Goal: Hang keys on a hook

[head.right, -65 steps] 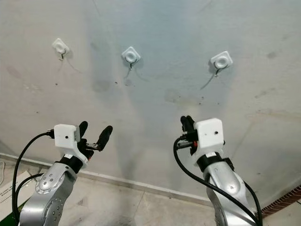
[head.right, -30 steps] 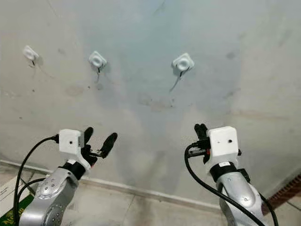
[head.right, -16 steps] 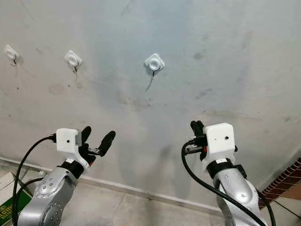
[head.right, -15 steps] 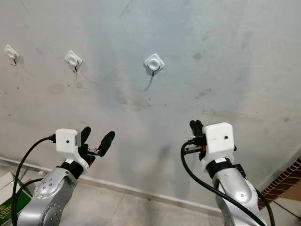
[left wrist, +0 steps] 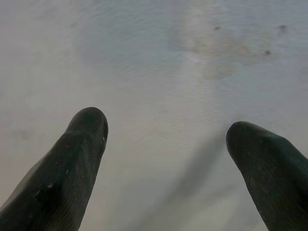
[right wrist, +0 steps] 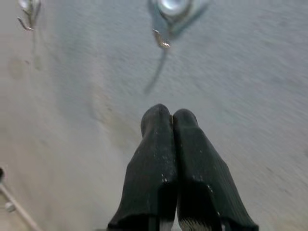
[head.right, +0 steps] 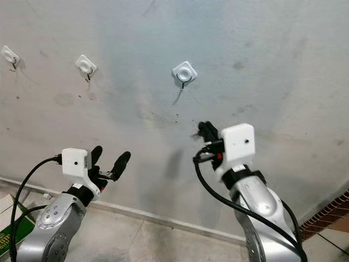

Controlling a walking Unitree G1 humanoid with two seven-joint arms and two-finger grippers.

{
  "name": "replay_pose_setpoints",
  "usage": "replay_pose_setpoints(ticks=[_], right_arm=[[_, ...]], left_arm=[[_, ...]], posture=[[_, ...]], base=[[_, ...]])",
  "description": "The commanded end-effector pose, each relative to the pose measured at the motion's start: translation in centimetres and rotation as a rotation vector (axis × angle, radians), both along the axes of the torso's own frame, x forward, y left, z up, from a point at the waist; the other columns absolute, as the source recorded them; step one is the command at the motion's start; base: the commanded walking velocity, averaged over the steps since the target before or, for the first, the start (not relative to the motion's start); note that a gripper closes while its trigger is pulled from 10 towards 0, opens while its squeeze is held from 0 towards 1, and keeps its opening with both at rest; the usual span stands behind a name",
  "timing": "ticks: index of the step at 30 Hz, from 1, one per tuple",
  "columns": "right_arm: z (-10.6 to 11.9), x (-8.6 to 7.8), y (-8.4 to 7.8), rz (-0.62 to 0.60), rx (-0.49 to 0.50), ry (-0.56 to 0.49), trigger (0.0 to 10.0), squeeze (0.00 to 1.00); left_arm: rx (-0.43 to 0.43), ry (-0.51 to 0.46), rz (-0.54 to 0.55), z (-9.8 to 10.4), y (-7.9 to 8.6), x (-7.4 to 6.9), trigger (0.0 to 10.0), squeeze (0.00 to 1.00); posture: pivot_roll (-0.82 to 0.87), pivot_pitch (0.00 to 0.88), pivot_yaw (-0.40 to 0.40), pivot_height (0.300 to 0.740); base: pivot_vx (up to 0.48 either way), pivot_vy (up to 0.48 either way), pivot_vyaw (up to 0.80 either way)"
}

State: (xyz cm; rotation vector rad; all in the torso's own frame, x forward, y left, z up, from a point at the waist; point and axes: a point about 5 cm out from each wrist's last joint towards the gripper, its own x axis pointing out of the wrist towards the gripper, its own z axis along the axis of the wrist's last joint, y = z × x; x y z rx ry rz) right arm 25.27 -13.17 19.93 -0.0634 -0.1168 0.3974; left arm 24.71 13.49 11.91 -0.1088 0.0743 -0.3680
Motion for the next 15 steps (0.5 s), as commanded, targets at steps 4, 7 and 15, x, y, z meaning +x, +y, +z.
replay_pose_setpoints(ticks=[4,7,15], right_arm=[[1.4,1.2,1.7,0.118,0.035,-0.039,10.0,0.00],[1.8,1.7,2.3,0.163,0.028,-0.052,10.0,0.00],[2.8,3.0,2.4,0.210,0.019,-0.082,10.0,0.00]], left_arm=[[0.023,-0.077,-0.116,1.4,-1.1,-0.2,10.0,0.00],[0.015,-0.088,-0.186,1.6,-1.7,-0.5,10.0,0.00],[0.029,-0.097,-0.271,1.6,-2.5,-1.2,10.0,0.00]], posture=[[-0.04,0.042,0.063,0.740],[-0.04,0.044,0.064,0.740],[-0.03,0.048,0.066,0.740]], base=[[0.000,0.000,0.00],[0.000,0.000,0.00],[0.000,0.000,0.00]])
